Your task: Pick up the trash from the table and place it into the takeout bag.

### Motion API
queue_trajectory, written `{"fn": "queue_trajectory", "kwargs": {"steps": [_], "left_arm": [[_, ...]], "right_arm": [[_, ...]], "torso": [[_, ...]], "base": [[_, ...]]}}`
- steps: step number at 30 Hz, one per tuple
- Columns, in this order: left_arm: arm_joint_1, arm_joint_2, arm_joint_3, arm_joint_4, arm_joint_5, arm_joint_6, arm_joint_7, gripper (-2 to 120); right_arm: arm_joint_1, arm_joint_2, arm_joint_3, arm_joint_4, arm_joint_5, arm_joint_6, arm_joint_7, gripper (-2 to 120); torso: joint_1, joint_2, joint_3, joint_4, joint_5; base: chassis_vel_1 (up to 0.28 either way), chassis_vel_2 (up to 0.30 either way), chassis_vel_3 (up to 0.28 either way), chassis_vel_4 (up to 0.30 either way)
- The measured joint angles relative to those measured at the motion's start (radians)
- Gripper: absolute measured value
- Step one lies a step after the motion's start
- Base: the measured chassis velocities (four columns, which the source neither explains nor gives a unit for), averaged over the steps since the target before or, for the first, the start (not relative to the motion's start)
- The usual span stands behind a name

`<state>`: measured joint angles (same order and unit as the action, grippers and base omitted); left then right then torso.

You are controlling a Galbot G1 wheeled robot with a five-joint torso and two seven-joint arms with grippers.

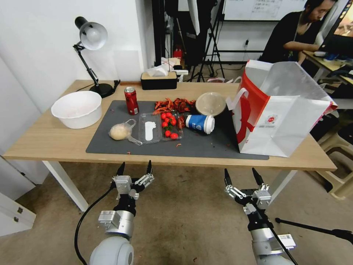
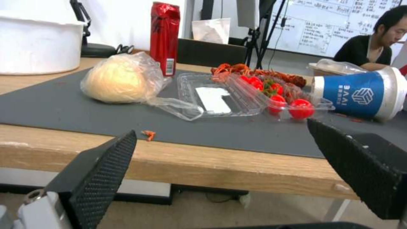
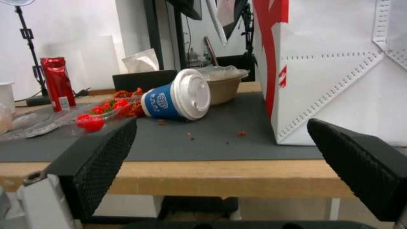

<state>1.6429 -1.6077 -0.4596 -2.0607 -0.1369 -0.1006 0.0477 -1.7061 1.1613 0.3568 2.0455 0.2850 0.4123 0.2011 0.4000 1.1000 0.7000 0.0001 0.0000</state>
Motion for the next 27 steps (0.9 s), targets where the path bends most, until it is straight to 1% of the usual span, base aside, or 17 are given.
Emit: {"fn": "queue_trajectory", "kwargs": {"steps": [2,3,6,7,10,11,14,15,18,19,21,22,23,26,27], "left_arm": [[-0.001,0.000,0.000,0.001,0.000,-0.001,0.000,100],[-0.001,0.000,0.000,0.001,0.000,-0.001,0.000,100],[-0.003,0.000,-0.001,0.003,0.000,-0.001,0.000,100],[-0.003,0.000,-0.001,0.003,0.000,-0.001,0.000,100],[-0.005,0.000,-0.001,0.005,-0.001,-0.001,0.000,100],[-0.005,0.000,-0.001,0.005,-0.001,-0.001,0.000,100],[-0.005,0.000,-0.001,0.007,-0.001,-0.002,0.000,100],[-0.005,0.000,-0.001,0.007,-0.001,-0.002,0.000,100],[-0.006,0.000,-0.002,0.008,-0.001,-0.004,0.000,100],[-0.006,0.000,-0.002,0.008,-0.001,-0.004,0.000,100],[-0.006,0.000,-0.003,0.008,-0.001,-0.004,0.000,100],[-0.006,0.000,-0.004,0.008,-0.001,-0.004,0.000,100],[-0.006,0.000,-0.004,0.008,-0.001,-0.004,0.000,100],[-0.007,0.000,-0.007,0.008,-0.001,-0.004,0.000,100],[-0.007,0.000,-0.007,0.008,-0.001,-0.004,0.000,100]], "right_arm": [[0.021,-0.002,-0.005,0.012,0.009,-0.030,0.002,100],[0.021,-0.002,-0.005,0.012,0.009,-0.030,0.002,100],[0.073,-0.003,-0.021,0.024,0.017,-0.081,0.021,100],[0.073,-0.003,-0.021,0.024,0.017,-0.081,0.021,100],[0.140,-0.008,-0.041,0.035,0.028,-0.142,0.038,100],[0.140,-0.008,-0.041,0.035,0.028,-0.142,0.038,100],[0.216,-0.023,-0.071,0.034,0.046,-0.203,0.053,100],[0.216,-0.023,-0.071,0.034,0.046,-0.203,0.053,100],[0.306,-0.047,-0.103,0.017,0.077,-0.258,0.062,100],[0.306,-0.047,-0.103,0.017,0.077,-0.258,0.062,100],[0.356,-0.062,-0.117,0.006,0.102,-0.290,0.064,100],[0.406,-0.081,-0.132,-0.001,0.132,-0.320,0.066,100],[0.406,-0.081,-0.132,-0.001,0.132,-0.320,0.066,100],[0.501,-0.110,-0.160,-0.022,0.171,-0.361,0.072,100],[0.501,-0.110,-0.160,-0.022,0.171,-0.361,0.072,100]], "torso": [[0.000,0.000,0.000,-0.0001,0.0000],[0.000,0.000,0.000,-0.0001,0.0000],[0.000,0.000,0.000,-0.0001,0.0000],[0.000,0.000,0.000,-0.0001,0.0000],[0.000,0.000,0.000,-0.0001,0.0000],[0.000,0.000,0.000,-0.0001,0.0000],[0.000,0.000,0.000,-0.0002,0.0001],[0.000,0.000,0.000,-0.0002,0.0001],[0.000,0.000,0.000,-0.0001,0.0000],[0.000,0.000,0.000,-0.0001,0.0000],[0.000,0.000,0.000,-0.0002,0.0002],[0.000,0.000,0.000,0.0000,0.0001],[0.000,0.000,0.000,0.0000,0.0001],[0.000,0.000,0.000,0.0000,0.0001],[0.000,0.000,0.000,0.0000,0.0001]], "base": [[0.000,0.000,0.000,0.000],[0.000,0.000,0.000,0.000],[0.000,0.000,0.000,0.000],[0.000,0.000,0.000,0.000],[0.000,0.000,0.000,0.000],[0.000,0.000,0.000,0.000],[0.000,0.000,0.000,0.000],[0.000,0.000,0.000,0.000],[0.000,0.000,0.000,0.000],[0.000,0.000,0.000,0.000],[0.000,0.000,0.000,0.000],[0.000,0.000,0.000,0.000],[0.000,0.000,0.000,0.000],[0.000,0.000,0.000,0.000],[0.000,0.000,0.000,0.000]]}}
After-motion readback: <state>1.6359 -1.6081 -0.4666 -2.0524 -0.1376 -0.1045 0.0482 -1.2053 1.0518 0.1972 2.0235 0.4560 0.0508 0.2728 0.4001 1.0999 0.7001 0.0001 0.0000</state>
